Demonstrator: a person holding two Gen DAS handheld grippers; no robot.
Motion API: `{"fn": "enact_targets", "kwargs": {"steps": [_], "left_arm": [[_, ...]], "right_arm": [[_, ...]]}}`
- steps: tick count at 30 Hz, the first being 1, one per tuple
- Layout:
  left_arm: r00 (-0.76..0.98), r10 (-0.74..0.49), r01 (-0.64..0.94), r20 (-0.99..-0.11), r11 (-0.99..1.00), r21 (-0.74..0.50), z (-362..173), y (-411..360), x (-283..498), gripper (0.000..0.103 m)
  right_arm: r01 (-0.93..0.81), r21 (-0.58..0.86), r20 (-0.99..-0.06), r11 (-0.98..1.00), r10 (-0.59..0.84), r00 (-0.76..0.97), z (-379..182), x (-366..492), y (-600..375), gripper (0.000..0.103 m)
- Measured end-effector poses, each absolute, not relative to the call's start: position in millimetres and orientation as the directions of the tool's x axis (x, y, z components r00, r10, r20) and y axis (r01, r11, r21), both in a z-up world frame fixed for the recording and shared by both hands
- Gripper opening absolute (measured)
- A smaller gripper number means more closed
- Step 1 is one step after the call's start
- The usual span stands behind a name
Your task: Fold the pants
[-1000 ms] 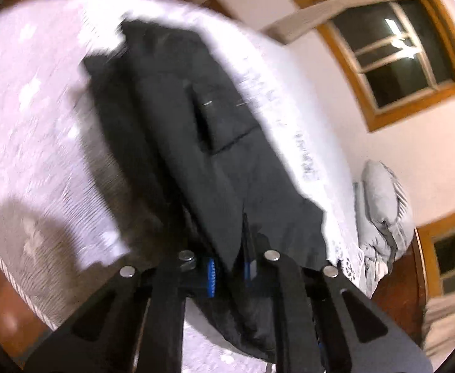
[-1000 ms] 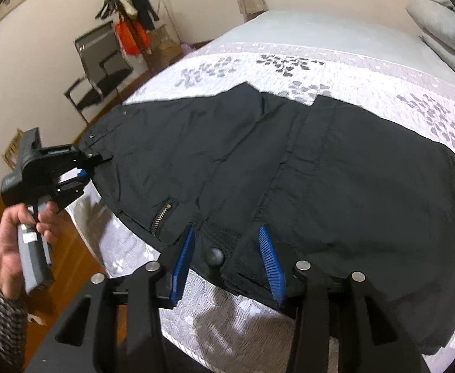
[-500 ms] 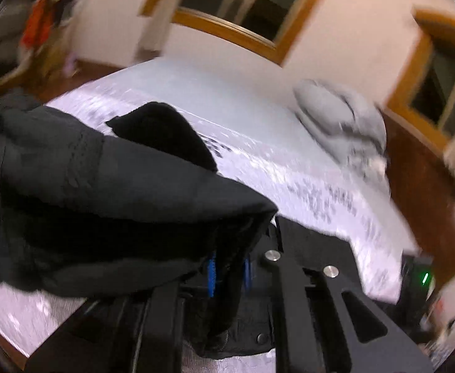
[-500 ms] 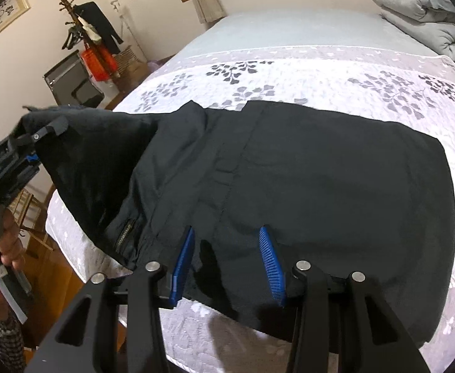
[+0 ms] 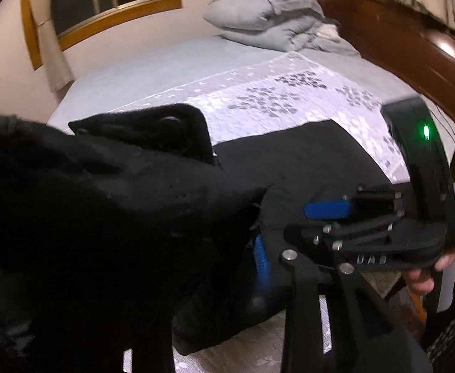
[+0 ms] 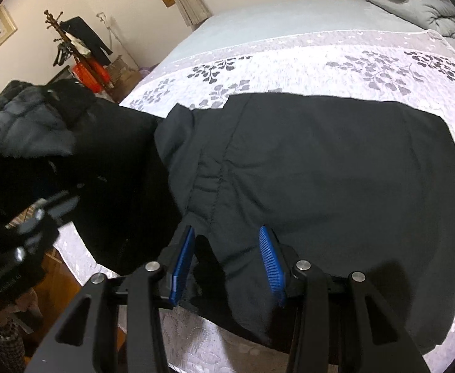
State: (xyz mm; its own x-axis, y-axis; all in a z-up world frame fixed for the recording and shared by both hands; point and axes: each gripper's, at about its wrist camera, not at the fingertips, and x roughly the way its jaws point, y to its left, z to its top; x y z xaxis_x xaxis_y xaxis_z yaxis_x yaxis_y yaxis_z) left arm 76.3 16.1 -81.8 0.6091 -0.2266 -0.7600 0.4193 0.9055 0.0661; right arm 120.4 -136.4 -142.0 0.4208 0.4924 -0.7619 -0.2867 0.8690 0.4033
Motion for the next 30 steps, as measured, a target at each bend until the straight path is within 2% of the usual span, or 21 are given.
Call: {"fn": "enact_targets", "kwargs": {"steps": [4,7,11,13,15,20,25,26,27,30], "left_arm": [[0.592,-0.214,0.451,-0.777,0.887,0.099,-88.7,7.6,73.4,0.035],[0.568,-0.185,0.489,-0.802,0.859,0.148,-95.6,-7.4,72.3,0.043],[0.525,-0.174,0.560,-0.833,0.808,0.184,-99.9,-33.6,71.5,0.062],[0.517,-0.192,0.579,-0.834,0.796,0.176,-96.9,-41.5,69.7,0.065],[0.517,-0.245,0.592,-0.820,0.795,0.136,-88.9,-41.8,65.7,0.073],[0.548,-0.306,0.600,-0.778,0.792,0.112,-78.6,-39.6,53.7,0.081],[0.529,-0.343,0.575,-0.776,0.818,0.030,-83.6,-18.2,52.6,0.081],[0.530,-0.341,0.560,-0.776,0.828,0.019,-85.9,-13.3,54.3,0.081],[0.531,-0.339,0.547,-0.776,0.837,0.008,-88.3,-9.2,56.3,0.082],[0.534,-0.328,0.476,-0.779,0.878,-0.044,-91.1,12.5,65.2,0.083]], "right_arm": [[-0.207,0.459,-0.725,0.864,0.499,0.474,-126.7,132.9,-182.1,0.046],[-0.155,0.454,-0.718,0.878,0.463,0.520,-117.5,139.6,-208.6,0.047],[-0.118,0.443,-0.725,0.889,0.432,0.536,-119.6,141.3,-222.9,0.047],[-0.117,0.442,-0.727,0.889,0.432,0.534,-122.2,138.9,-222.7,0.047],[-0.125,0.432,-0.727,0.893,0.427,0.537,-121.8,137.4,-220.0,0.047],[-0.116,0.445,-0.709,0.888,0.429,0.560,-114.4,137.0,-234.4,0.047],[-0.085,0.477,-0.699,0.875,0.436,0.567,-111.0,141.7,-250.1,0.058],[-0.088,0.489,-0.695,0.868,0.449,0.562,-111.8,143.6,-250.7,0.068],[-0.096,0.512,-0.682,0.854,0.472,0.558,-112.6,145.4,-251.0,0.073],[-0.117,0.552,-0.662,0.826,0.519,0.540,-117.1,154.9,-246.6,0.082]]}}
